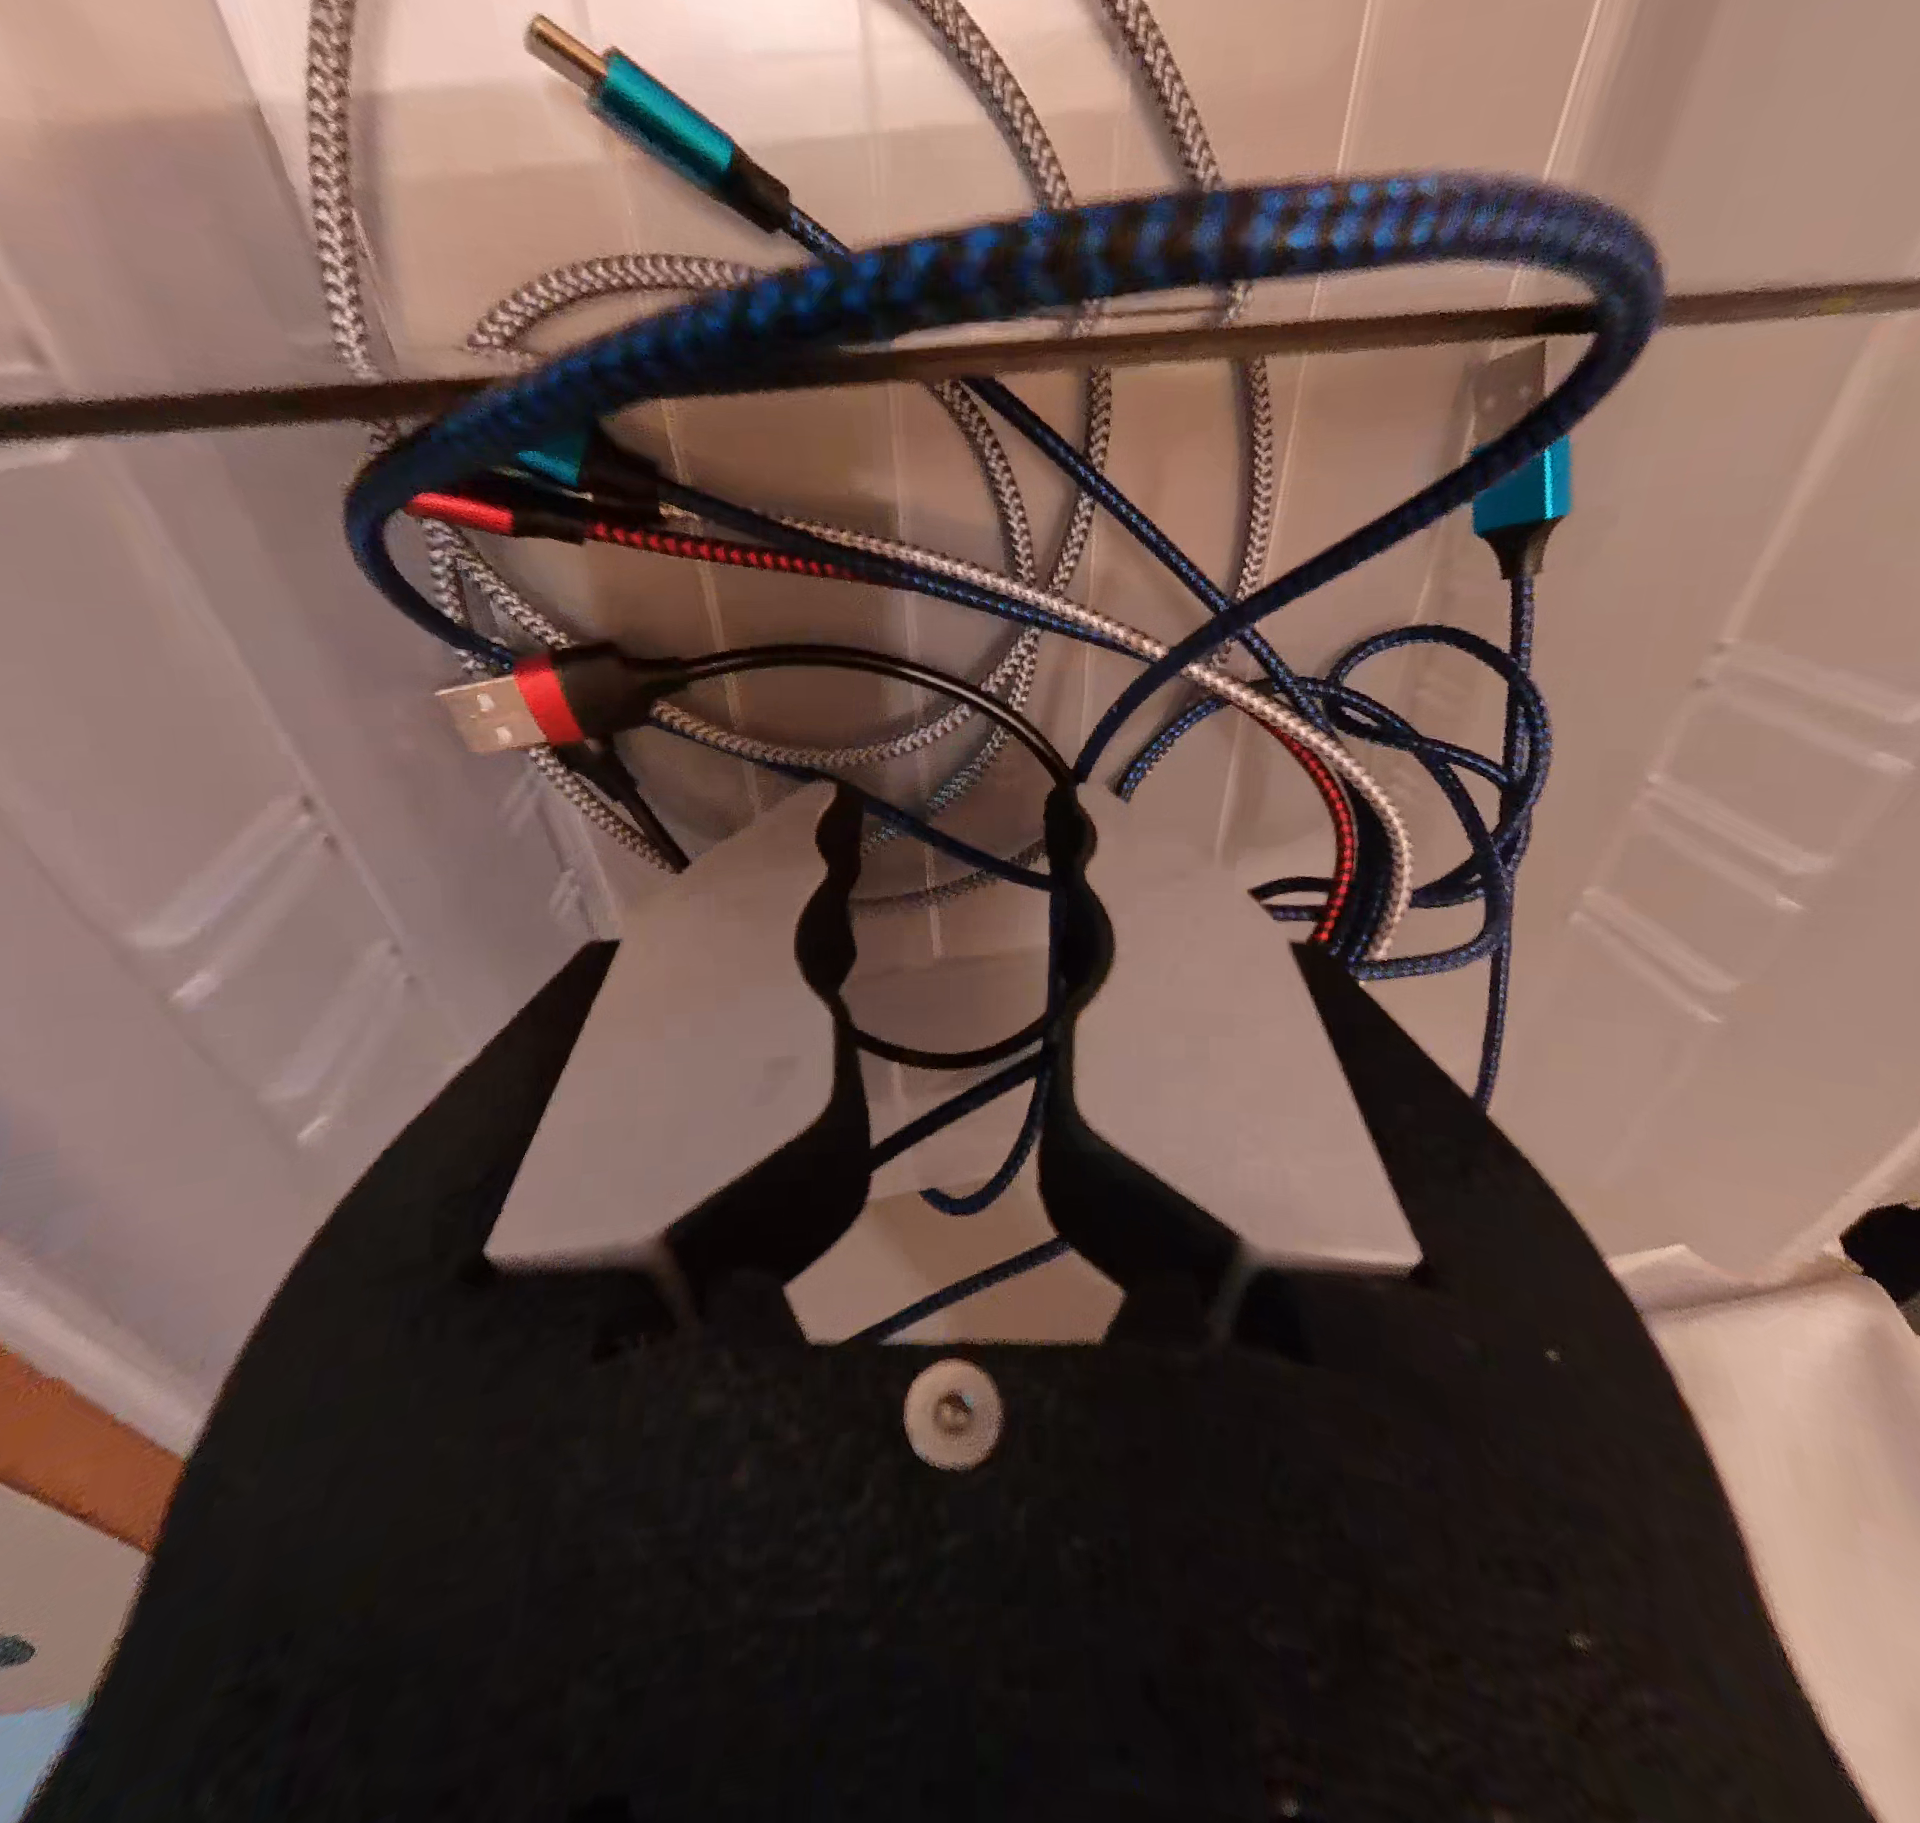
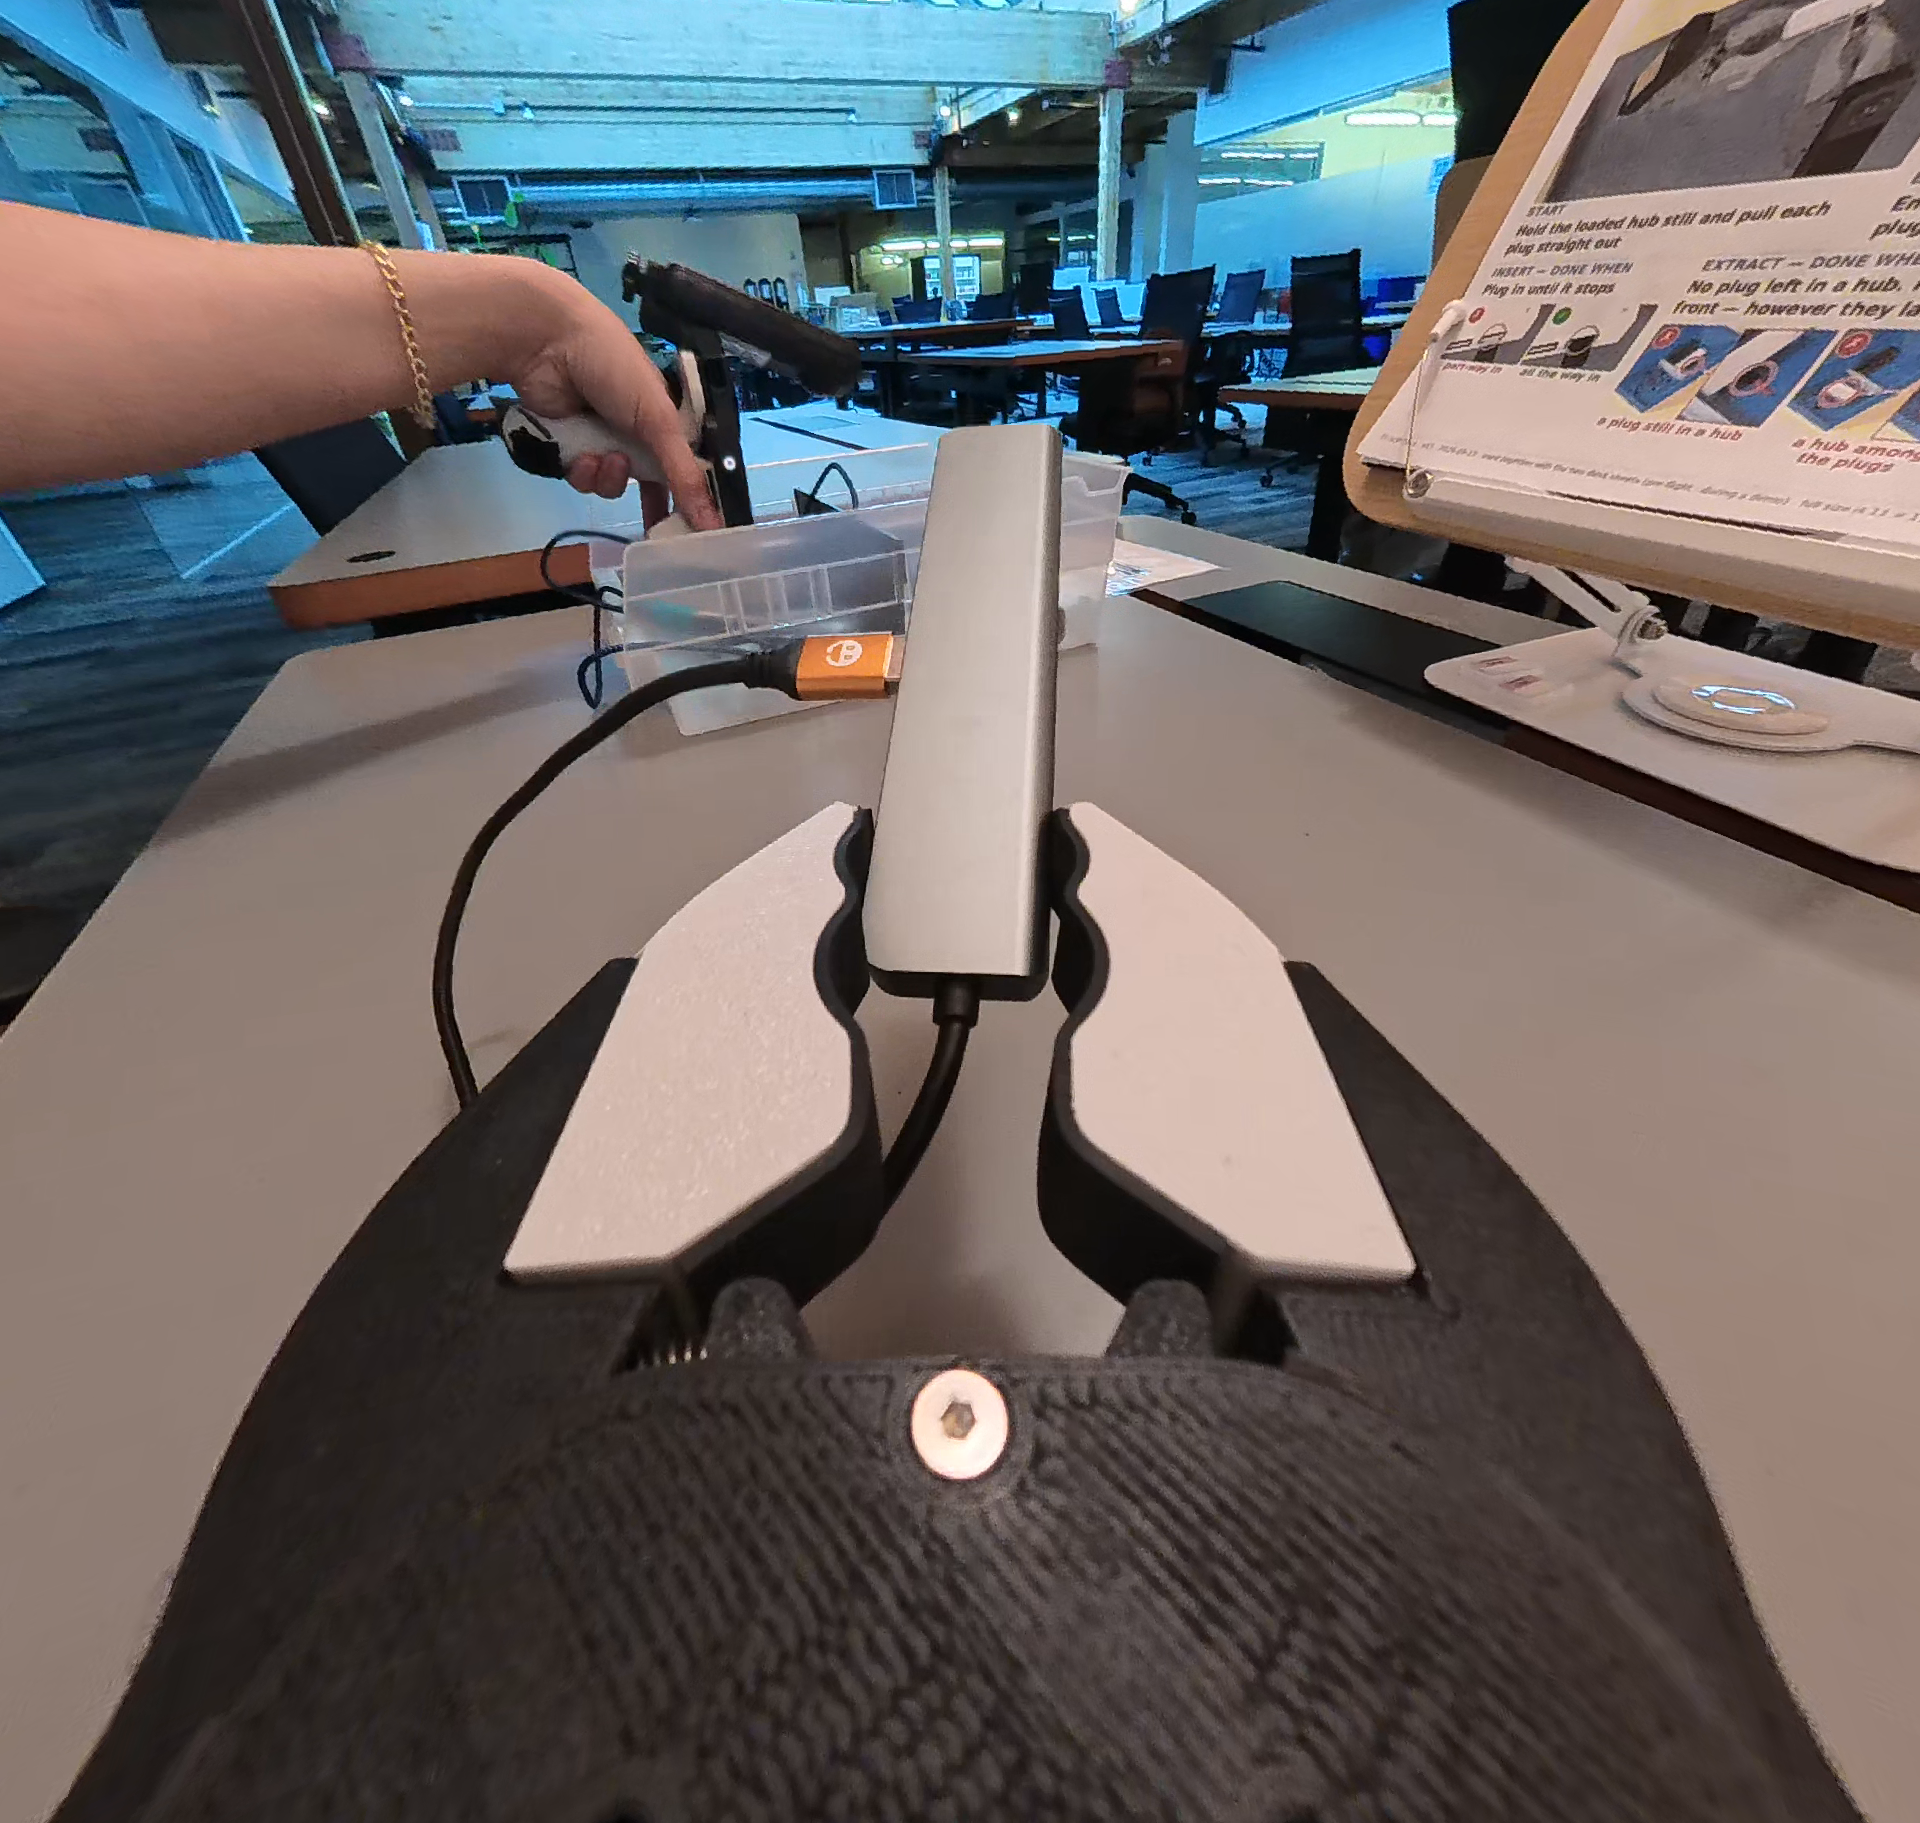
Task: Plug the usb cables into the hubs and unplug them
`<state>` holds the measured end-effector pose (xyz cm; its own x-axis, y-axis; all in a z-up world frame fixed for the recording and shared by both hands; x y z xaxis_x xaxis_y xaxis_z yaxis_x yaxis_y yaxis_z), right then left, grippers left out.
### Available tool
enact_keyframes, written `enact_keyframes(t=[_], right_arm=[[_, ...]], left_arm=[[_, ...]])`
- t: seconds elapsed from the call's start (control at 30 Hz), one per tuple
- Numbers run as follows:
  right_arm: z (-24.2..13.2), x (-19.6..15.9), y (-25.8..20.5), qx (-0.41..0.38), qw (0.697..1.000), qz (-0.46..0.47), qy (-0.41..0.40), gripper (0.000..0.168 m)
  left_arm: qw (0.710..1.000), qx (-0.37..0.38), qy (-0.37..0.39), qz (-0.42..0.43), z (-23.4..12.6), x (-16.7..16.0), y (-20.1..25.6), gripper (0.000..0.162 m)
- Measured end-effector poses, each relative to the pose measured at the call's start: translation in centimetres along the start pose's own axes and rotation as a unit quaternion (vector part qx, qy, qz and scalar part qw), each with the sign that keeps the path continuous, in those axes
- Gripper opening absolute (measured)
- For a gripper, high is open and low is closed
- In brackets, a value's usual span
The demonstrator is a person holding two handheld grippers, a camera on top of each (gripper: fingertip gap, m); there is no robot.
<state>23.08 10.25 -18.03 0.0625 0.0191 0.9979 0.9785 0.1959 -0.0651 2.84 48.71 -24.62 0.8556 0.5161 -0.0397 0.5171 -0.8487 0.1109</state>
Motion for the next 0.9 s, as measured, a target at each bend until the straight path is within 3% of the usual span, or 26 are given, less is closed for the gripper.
enact_keyframes(t=[0.3,0.47,0.53,0.77,0.9], right_arm=[[-0.1,0.1,0.1,0.003,1.0,0.004,0.004,0.032],[0.0,0.1,0.1,0.002,1.0,0.004,0.004,0.032],[-0.1,0.1,0.1,0.001,1.0,0.003,0.006,0.032],[-0.2,0.2,0.1,0.001,1.0,0.005,0.009,0.032],[-0.1,0.2,0.1,0.001,1.0,0.003,0.008,0.032]], left_arm=[[0.999,-0.027,-0.032,0.019,-0.2,-0.6,1.2,0.033],[0.997,-0.028,-0.058,0.042,0.6,-1.3,1.8,0.011],[0.997,-0.043,-0.037,0.05,0.4,-0.9,2.1,0.002],[0.996,-0.034,0.026,0.075,-2.3,-0.6,1.5,0.001],[0.987,0.027,0.115,0.108,-5.8,0.1,0.5,0.0]])
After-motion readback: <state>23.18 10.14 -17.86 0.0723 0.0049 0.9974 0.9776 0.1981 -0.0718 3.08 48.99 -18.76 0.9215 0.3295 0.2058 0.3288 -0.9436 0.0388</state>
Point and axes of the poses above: each gripper's, where its closed fingertips meet, z out along the fingers, x out of its top, y = z × x across the jaws, the point moved 2 cm from there along -z, back along the fingers, and after that the axes turned 3 degrees about x, right-handed, at the moved point
